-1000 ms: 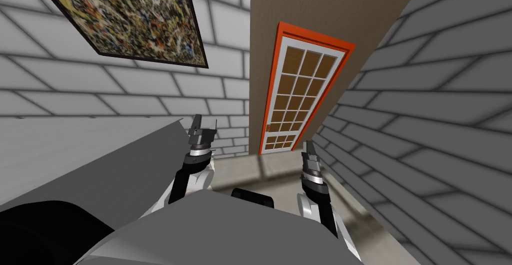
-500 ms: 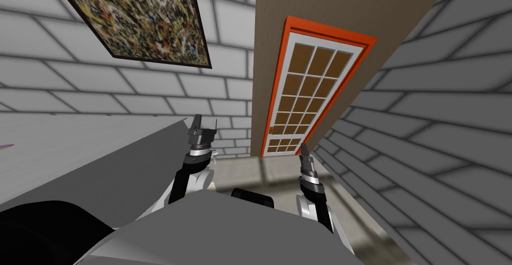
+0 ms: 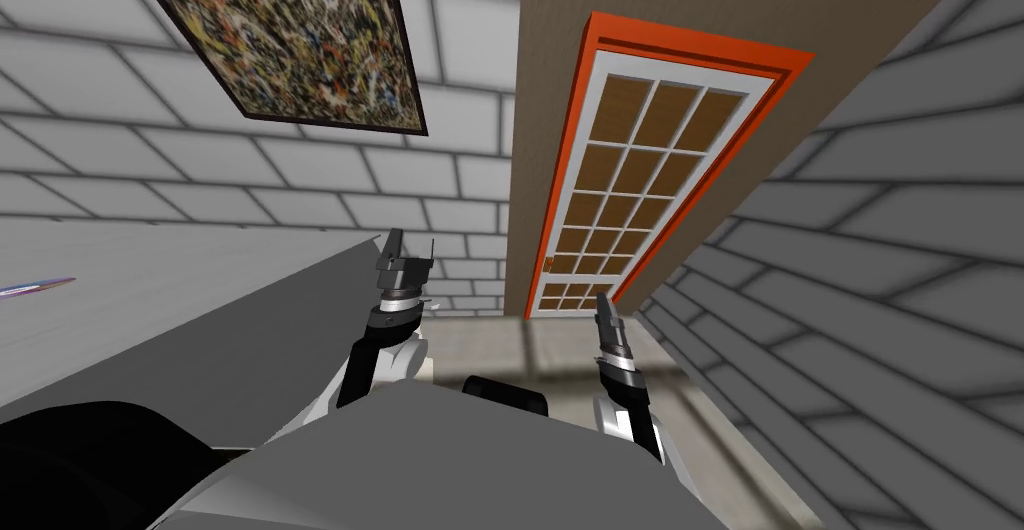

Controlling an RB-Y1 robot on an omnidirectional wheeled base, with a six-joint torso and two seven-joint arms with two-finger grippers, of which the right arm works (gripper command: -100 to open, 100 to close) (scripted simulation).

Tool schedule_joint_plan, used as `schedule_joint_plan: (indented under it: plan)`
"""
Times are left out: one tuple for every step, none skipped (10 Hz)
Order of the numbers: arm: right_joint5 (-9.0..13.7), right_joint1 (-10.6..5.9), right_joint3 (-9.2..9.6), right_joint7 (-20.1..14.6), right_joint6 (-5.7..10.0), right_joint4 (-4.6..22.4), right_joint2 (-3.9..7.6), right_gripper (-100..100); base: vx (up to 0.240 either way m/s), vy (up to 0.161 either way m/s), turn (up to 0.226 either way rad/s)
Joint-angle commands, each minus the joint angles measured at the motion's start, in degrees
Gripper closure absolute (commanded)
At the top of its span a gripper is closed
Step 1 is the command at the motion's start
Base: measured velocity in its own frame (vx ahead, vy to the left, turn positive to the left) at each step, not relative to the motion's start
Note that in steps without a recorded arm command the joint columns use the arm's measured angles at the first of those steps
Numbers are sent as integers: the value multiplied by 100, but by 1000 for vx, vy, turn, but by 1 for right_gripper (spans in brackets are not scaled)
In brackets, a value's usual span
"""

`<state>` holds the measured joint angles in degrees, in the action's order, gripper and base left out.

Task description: Pull the door open

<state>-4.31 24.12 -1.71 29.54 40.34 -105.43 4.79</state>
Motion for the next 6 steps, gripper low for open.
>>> schedule_joint_plan:
  plan:
    - [6,-23,-14,286,26,209,-9,-100,68,-26,125]
    - [17,-45,-34,440,47,362,-8,-100,92,-22,163]
    - [17,-45,-34,493,47,362,-8,-100,67,-16,52]
    - [28,-67,-54,679,67,514,-8,-100,63,-13,84]
    - [38,-90,-75,845,88,666,-7,-100,78,-21,176]
    - [49,-112,-95,996,109,819,-6,-100,86,-34,134]
